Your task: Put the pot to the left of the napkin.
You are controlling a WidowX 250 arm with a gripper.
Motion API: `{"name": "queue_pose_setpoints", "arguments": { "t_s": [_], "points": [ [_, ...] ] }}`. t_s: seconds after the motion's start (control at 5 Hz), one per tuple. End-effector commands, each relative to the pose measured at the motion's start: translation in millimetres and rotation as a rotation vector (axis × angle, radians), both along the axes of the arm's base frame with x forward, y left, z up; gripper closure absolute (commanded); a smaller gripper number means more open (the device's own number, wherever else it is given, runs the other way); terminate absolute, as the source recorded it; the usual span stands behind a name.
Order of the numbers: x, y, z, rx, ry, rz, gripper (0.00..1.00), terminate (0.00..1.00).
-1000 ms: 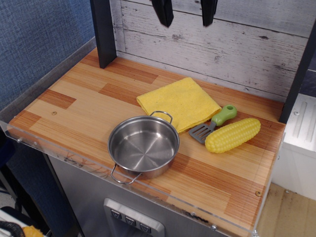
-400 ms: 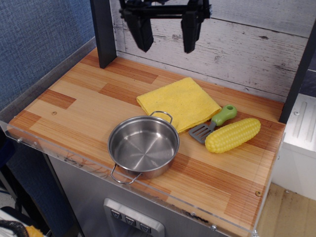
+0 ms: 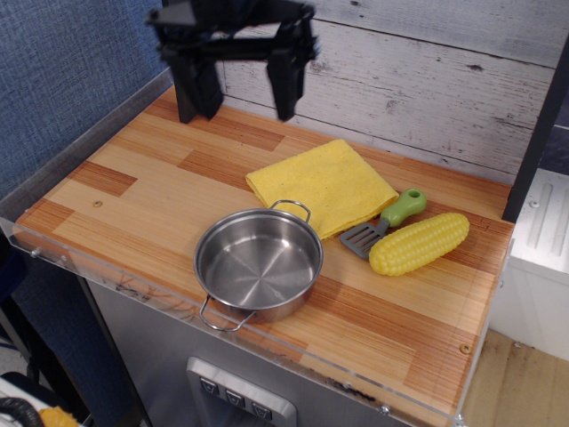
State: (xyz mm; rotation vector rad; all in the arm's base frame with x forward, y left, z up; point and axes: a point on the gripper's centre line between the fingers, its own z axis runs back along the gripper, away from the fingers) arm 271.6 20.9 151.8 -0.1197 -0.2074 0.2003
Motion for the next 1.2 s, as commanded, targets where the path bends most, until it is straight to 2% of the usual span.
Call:
{"name": "queue_pose_setpoints", "arguments": {
  "t_s": [0.0, 0.2, 0.4, 0.6, 0.8, 1.0],
  "points": [
    [-2, 15, -21, 0.038, -0.016, -0.020, 0.00, 0.00],
    [-7, 14, -49, 0.061, 0.020, -0.067, 0.00, 0.00],
    [-11, 12, -72, 0.036, 0.012, -0.082, 0.00, 0.00],
    [-12, 9, -85, 0.044, 0.005, -0.115, 0.00, 0.00],
    [-18, 16, -95, 0.067, 0.028, -0.119, 0.00, 0.00],
    [-26, 32, -100, 0.070, 0.042, -0.072, 0.00, 0.00]
  ]
}}
